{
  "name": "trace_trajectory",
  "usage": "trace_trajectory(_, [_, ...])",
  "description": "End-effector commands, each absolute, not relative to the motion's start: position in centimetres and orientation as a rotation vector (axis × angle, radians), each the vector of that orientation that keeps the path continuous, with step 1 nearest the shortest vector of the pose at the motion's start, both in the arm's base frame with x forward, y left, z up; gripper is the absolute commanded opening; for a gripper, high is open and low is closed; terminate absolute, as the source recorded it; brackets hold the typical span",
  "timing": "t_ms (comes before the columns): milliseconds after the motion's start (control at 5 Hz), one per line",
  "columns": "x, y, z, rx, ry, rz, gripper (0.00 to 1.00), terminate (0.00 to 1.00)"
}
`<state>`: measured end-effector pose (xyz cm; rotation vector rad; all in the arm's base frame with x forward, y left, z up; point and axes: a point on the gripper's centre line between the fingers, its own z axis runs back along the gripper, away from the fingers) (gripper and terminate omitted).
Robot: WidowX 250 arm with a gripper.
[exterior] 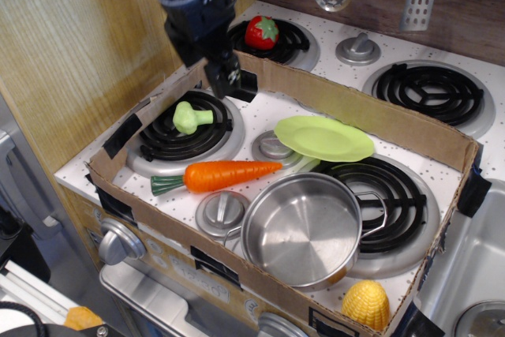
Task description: Take broccoli out of pan
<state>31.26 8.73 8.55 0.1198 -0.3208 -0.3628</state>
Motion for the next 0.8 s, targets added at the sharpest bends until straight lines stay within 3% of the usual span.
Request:
trace_trajectory(0, [32.3,2.2,12.7,-0.008,-0.361,-0.244,1.00,0.00])
trace_trajectory(400, [33.7,-3.0,13.5,-0.191,-0.279,-0.169,1.00,0.00])
trace_trajectory(600, [33.7,-3.0,13.5,-0.191,-0.279,-0.169,1.00,1.00])
